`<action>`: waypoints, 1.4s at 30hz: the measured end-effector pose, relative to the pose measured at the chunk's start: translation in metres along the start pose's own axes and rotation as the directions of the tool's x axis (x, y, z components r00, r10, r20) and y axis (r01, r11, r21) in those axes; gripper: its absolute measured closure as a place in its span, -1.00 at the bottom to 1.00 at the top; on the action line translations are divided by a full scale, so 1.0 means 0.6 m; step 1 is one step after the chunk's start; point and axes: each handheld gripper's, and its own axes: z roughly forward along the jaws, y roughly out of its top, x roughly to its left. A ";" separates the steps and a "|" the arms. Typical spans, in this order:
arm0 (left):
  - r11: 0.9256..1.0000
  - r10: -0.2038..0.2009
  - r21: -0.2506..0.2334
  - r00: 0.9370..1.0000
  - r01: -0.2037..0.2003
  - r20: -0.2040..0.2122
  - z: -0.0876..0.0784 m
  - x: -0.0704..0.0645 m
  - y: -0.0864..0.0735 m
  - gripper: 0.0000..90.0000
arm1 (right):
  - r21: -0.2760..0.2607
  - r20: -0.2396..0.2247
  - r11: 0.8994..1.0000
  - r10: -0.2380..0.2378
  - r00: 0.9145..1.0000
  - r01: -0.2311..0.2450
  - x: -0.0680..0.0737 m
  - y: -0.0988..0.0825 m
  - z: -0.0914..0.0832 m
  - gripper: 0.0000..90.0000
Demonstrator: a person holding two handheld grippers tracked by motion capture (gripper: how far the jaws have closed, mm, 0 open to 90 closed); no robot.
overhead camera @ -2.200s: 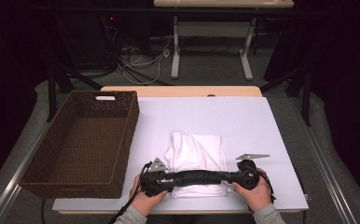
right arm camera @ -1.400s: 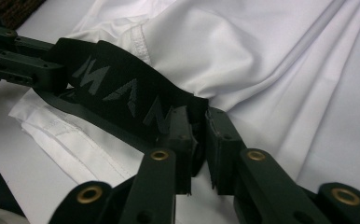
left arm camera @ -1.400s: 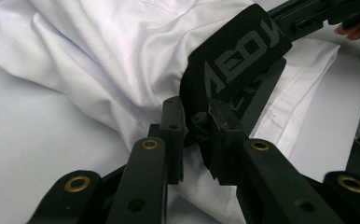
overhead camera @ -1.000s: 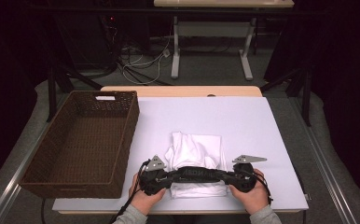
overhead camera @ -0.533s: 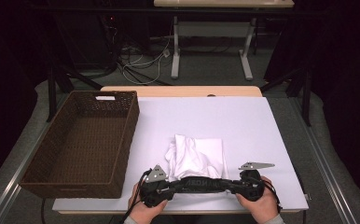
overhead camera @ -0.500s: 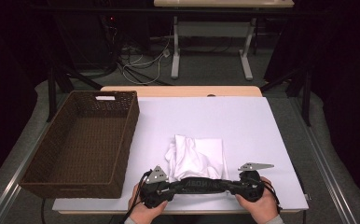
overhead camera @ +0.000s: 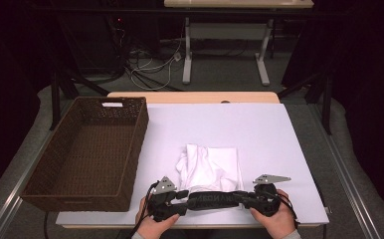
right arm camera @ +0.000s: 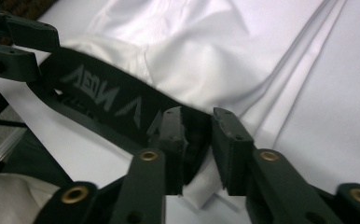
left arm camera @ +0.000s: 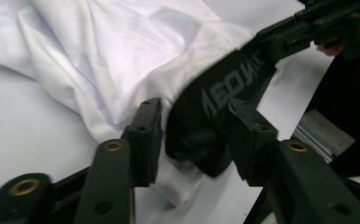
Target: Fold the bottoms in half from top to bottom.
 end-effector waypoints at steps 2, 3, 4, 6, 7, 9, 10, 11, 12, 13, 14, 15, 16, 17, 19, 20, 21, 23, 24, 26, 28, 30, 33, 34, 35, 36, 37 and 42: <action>1.000 -0.017 -0.017 1.000 0.017 -0.009 -0.005 0.004 0.001 0.10 | -0.033 -0.005 0.999 0.002 1.000 -0.002 -0.001 0.002 -0.005 0.50; 0.999 -0.030 -0.023 0.999 0.029 -0.017 -0.007 0.007 0.001 0.06 | -0.060 0.004 0.998 -0.008 1.000 0.009 -0.002 0.004 -0.008 0.45; 0.999 -0.039 -0.029 0.999 0.038 -0.028 -0.008 0.010 0.002 0.04 | -0.079 0.014 0.997 -0.014 1.000 0.015 -0.003 0.005 -0.010 0.40; 0.998 -0.054 -0.034 0.997 0.052 -0.049 -0.009 0.016 0.003 -0.02 | -0.112 0.025 0.993 -0.022 0.999 0.024 -0.003 0.009 -0.013 0.31; 0.997 -0.068 -0.038 0.996 0.066 -0.055 -0.008 0.018 0.004 -0.05 | -0.131 0.034 0.990 -0.041 0.999 0.045 -0.004 0.010 -0.013 0.29; 0.996 -0.079 -0.046 0.995 0.076 -0.065 -0.007 0.022 0.005 -0.10 | -0.153 0.063 0.985 -0.076 0.995 0.085 -0.006 0.013 -0.012 0.23; 0.996 -0.080 -0.046 0.994 0.077 -0.069 -0.006 0.024 0.006 -0.11 | -0.161 0.072 0.982 -0.084 0.994 0.094 -0.006 0.014 -0.011 0.20; 0.996 -0.084 -0.046 0.994 0.081 -0.072 -0.004 0.026 0.007 -0.13 | -0.167 0.072 0.980 -0.098 0.993 0.108 -0.007 0.017 -0.010 0.16; 0.996 -0.084 -0.044 0.994 0.081 -0.075 -0.003 0.028 0.007 -0.14 | -0.178 0.088 0.976 -0.114 0.990 0.128 -0.007 0.018 -0.008 0.12; 0.995 -0.093 -0.044 0.992 0.090 -0.079 -0.001 0.030 0.008 -0.15 | -0.183 0.095 0.973 -0.126 0.988 0.141 -0.006 0.020 -0.006 0.10; 0.994 -0.103 -0.044 0.991 0.100 -0.079 0.001 0.031 0.009 -0.16 | -0.184 0.107 0.970 -0.138 0.985 0.156 -0.006 0.023 -0.004 0.08; 0.994 -0.103 -0.046 0.992 0.099 -0.078 0.002 0.033 0.011 -0.18 | -0.191 0.111 0.966 -0.155 0.982 0.174 -0.006 0.026 -0.003 0.06; 0.994 -0.106 -0.047 0.991 0.102 -0.080 0.003 0.034 0.013 -0.19 | -0.197 0.119 0.961 -0.172 0.978 0.193 -0.006 0.029 -0.002 0.05; 0.993 -0.107 -0.051 0.991 0.103 -0.086 0.004 0.035 0.014 -0.20 | -0.202 0.125 0.957 -0.186 0.975 0.208 -0.006 0.032 -0.001 0.03; 0.993 -0.105 -0.056 0.991 0.100 -0.084 0.004 0.037 0.017 -0.21 | -0.207 0.137 0.952 -0.199 0.970 0.225 -0.006 0.038 0.000 0.00; 0.993 -0.104 -0.057 0.991 0.099 -0.082 0.005 0.040 0.019 -0.21 | -0.212 0.142 0.950 -0.202 0.969 0.229 -0.007 0.042 0.001 -0.02; 0.992 -0.113 -0.064 0.990 0.108 -0.083 0.006 0.040 0.020 -0.21 | -0.219 0.150 0.946 -0.208 0.967 0.237 -0.009 0.046 0.002 -0.04; 0.991 -0.124 -0.058 0.989 0.120 -0.085 0.008 0.043 0.022 -0.21 | -0.220 0.160 0.945 -0.210 0.964 0.243 -0.012 0.053 0.005 -0.09; 0.991 -0.125 -0.053 0.988 0.120 -0.087 0.010 0.045 0.023 -0.21 | -0.218 0.164 0.946 -0.207 0.964 0.240 -0.014 0.057 0.006 -0.09; 0.991 -0.133 -0.040 0.987 0.130 -0.085 0.014 0.048 0.024 -0.21 | -0.213 0.155 0.950 -0.197 0.968 0.227 -0.018 0.065 0.011 -0.13; 0.987 -0.158 -0.025 0.984 0.156 -0.082 0.018 0.049 0.023 -0.21 | -0.200 0.158 0.955 -0.189 0.969 0.219 -0.020 0.072 0.015 -0.17; 0.984 -0.179 -0.015 0.981 0.178 -0.076 0.021 0.050 0.022 -0.21 | -0.186 0.160 0.960 -0.181 0.970 0.210 -0.022 0.078 0.020 -0.19; 0.984 -0.179 0.002 0.980 0.180 -0.086 0.023 0.052 0.021 -0.22 | -0.178 0.168 0.962 -0.178 0.970 0.207 -0.028 0.086 0.027 -0.26; 0.982 -0.186 0.002 0.979 0.187 -0.086 0.024 0.052 0.020 -0.23 | -0.173 0.172 0.963 -0.177 0.969 0.206 -0.029 0.088 0.027 -0.27; 0.982 -0.187 0.007 0.978 0.188 -0.089 0.024 0.053 0.021 -0.25 | -0.174 0.172 0.963 -0.177 0.969 0.206 -0.030 0.090 0.028 -0.31; 0.982 -0.185 0.010 0.978 0.187 -0.090 0.025 0.053 0.021 -0.27 | -0.178 0.172 0.961 -0.181 0.968 0.211 -0.031 0.092 0.029 -0.34; 0.983 -0.182 0.013 0.979 0.184 -0.096 0.026 0.053 0.021 -0.29 | -0.174 0.174 0.963 -0.177 0.969 0.207 -0.032 0.094 0.029 -0.36; 0.979 -0.198 0.024 0.976 0.201 -0.093 0.031 0.055 0.018 -0.46 | -0.189 0.196 0.958 -0.179 0.964 0.217 -0.037 0.100 0.032 -0.52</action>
